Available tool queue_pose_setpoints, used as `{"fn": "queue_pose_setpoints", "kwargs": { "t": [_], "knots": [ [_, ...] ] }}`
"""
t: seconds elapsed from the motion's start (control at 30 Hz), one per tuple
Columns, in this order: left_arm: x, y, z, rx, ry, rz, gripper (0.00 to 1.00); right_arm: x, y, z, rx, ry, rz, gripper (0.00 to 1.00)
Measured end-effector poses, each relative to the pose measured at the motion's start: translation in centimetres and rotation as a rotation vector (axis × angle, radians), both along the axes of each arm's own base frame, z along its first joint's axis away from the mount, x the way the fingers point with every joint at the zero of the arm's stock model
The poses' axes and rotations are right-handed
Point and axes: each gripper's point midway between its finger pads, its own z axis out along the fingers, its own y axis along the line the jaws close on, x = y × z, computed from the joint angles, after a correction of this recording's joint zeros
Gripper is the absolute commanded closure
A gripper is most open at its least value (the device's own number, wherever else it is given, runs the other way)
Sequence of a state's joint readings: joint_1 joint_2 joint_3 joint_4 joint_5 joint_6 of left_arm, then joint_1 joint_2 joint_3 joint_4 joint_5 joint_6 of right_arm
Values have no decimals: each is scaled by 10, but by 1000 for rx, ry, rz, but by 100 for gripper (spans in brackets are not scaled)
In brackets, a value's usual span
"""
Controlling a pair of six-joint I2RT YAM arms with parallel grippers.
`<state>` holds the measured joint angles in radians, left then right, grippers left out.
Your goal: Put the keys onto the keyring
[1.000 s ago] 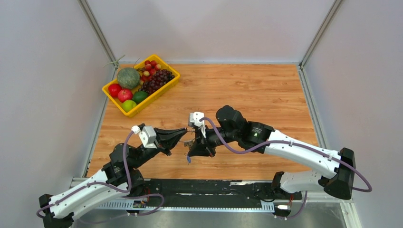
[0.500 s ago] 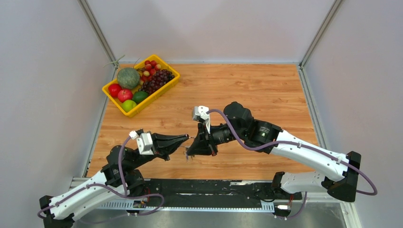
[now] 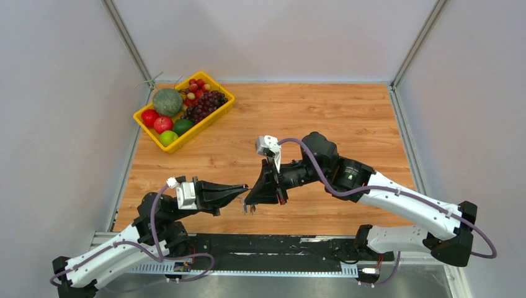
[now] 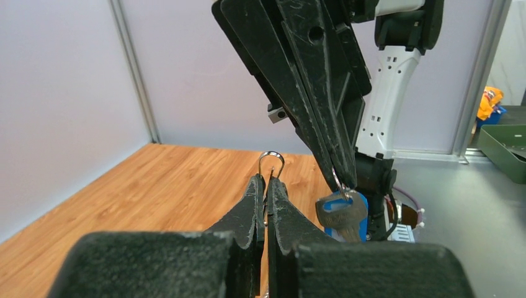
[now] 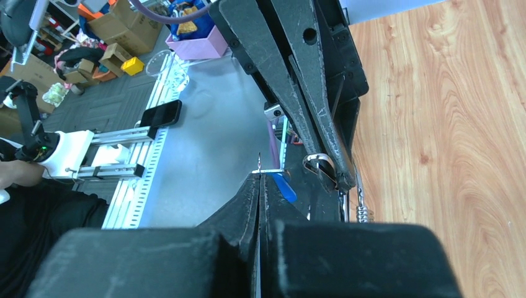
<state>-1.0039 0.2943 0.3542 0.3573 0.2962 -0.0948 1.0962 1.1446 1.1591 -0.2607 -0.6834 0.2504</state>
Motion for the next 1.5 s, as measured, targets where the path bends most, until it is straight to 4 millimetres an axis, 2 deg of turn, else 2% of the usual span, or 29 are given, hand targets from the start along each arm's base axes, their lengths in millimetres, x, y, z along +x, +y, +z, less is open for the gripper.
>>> {"fn": "queue_pose_setpoints", "kwargs": {
  "t": [0.27, 0.43, 0.9, 1.5],
  "knots": [
    [-10, 2, 7, -27, -38, -40, 100, -2, -3, 13, 38, 11, 3, 100],
    [-12, 3, 10, -36, -45, -47, 100, -3, -3, 14, 43, 20, 10, 100],
    [-18, 7, 16, -58, -64, -64, 100, 0, 3, 1, 3, 78, 1, 100],
    [-24, 4, 15, -52, -84, -101, 100, 1, 3, 3, 0, 116, -7, 100]
  ]
}}
